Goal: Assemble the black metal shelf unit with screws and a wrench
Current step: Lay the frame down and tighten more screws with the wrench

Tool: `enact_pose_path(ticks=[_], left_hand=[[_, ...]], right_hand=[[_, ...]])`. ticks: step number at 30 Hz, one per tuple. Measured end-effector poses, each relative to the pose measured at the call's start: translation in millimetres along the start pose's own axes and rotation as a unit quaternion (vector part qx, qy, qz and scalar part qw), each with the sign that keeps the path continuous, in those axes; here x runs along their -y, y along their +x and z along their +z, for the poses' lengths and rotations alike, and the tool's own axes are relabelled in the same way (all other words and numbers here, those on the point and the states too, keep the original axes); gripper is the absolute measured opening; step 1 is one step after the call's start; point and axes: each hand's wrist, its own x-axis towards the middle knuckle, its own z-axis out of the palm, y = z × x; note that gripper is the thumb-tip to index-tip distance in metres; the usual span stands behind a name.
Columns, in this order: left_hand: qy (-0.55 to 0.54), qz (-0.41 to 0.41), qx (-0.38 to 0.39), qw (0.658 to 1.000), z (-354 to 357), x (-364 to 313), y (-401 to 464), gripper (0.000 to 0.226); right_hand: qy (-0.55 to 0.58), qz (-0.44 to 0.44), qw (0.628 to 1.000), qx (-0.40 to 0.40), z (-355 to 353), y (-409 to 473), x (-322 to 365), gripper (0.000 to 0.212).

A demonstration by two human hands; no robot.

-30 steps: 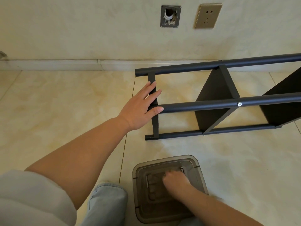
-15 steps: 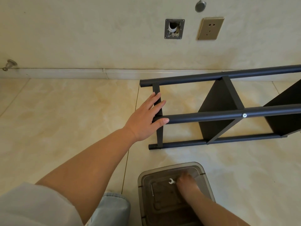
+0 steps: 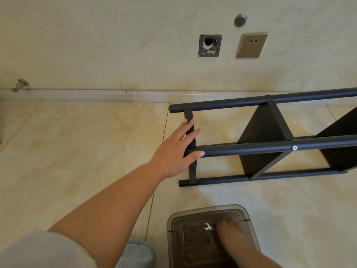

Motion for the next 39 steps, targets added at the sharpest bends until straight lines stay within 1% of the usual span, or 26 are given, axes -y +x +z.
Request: enact_pose_path(ticks=[2, 5, 7, 9, 10, 11, 12, 13, 14, 15, 16, 17, 18, 20, 22, 24, 26, 30, 33, 35, 39], left_hand=[[0.000, 0.001, -0.001, 1.000, 0, 0, 0, 0.065], [0.003, 0.002, 0.000, 1.000, 0, -1, 0, 0.064], [0.005, 0.004, 0.001, 1.000, -1, -1, 0, 0.064], [0.005, 0.005, -0.001, 1.000, -1, -1, 0, 0.064], [0.004, 0.006, -0.002, 1.000, -1, -1, 1, 0.064], [0.005, 0.006, -0.001, 1.000, -2, -1, 1, 0.065], [0.011, 0.007, 0.002, 1.000, -2, -1, 2, 0.066], [0.021, 0.010, 0.007, 1.000, -2, -1, 3, 0.069], [0.033, 0.012, 0.009, 0.999, -2, 0, 4, 0.072], [0.043, 0.014, 0.010, 0.999, -2, 1, 5, 0.076], [0.050, 0.013, 0.014, 0.999, -3, 1, 5, 0.080], [0.054, 0.015, 0.015, 0.998, -3, 2, 6, 0.084], [0.056, 0.021, 0.012, 0.998, -4, 3, 6, 0.088], [0.055, 0.031, 0.007, 0.998, -5, 6, 9, 0.093], [0.061, 0.034, 0.005, 0.998, -6, 10, 14, 0.092], [0.068, 0.038, 0.010, 0.997, -6, 11, 18, 0.091], [0.077, 0.045, 0.008, 0.996, -7, 13, 20, 0.091], [0.086, 0.047, 0.015, 0.995, -11, 13, 21, 0.086], [0.089, 0.046, 0.018, 0.995, -11, 13, 21, 0.087], [0.089, 0.045, 0.020, 0.995, -11, 13, 21, 0.083], [0.091, 0.040, 0.022, 0.995, -11, 12, 22, 0.079]], right_hand=[[0.001, 0.011, 1.000, 0.018, -11, -7, 3, 0.036], [0.039, -0.003, 0.996, 0.079, -44, -29, 12, 0.034], [0.090, -0.060, 0.986, 0.127, -85, -47, 11, 0.031], [0.208, -0.133, 0.956, 0.156, -136, -69, -1, 0.024], [0.262, -0.174, 0.939, 0.139, -164, -81, -10, 0.020], [0.296, -0.213, 0.927, 0.092, -191, -94, -19, 0.017], [0.331, -0.236, 0.913, 0.027, -214, -105, -27, 0.015], [0.389, -0.243, 0.887, -0.050, -233, -112, -34, 0.015], [0.464, -0.233, 0.845, -0.128, -246, -111, -37, 0.016], [0.520, -0.204, 0.806, -0.198, -255, -103, -40, 0.017], [0.541, -0.169, 0.785, -0.250, -261, -94, -38, 0.017], [0.532, -0.131, 0.788, -0.281, -263, -82, -34, 0.019], [0.506, -0.102, 0.804, -0.294, -263, -69, -29, 0.020], [0.432, -0.070, 0.855, -0.279, -259, -47, -19, 0.022], [0.348, -0.048, 0.900, -0.258, -258, -34, -13, 0.022], [0.317, -0.029, 0.920, -0.230, -261, -27, -13, 0.019], [0.337, -0.030, 0.921, -0.195, -268, -25, -17, 0.022], [0.365, -0.069, 0.918, -0.140, -276, -28, -25, 0.034], [0.378, -0.084, 0.914, -0.119, -278, -30, -32, 0.027], [0.371, -0.088, 0.919, -0.098, -282, -32, -36, 0.023], [0.381, -0.084, 0.919, -0.055, -287, -28, -40, 0.023]])
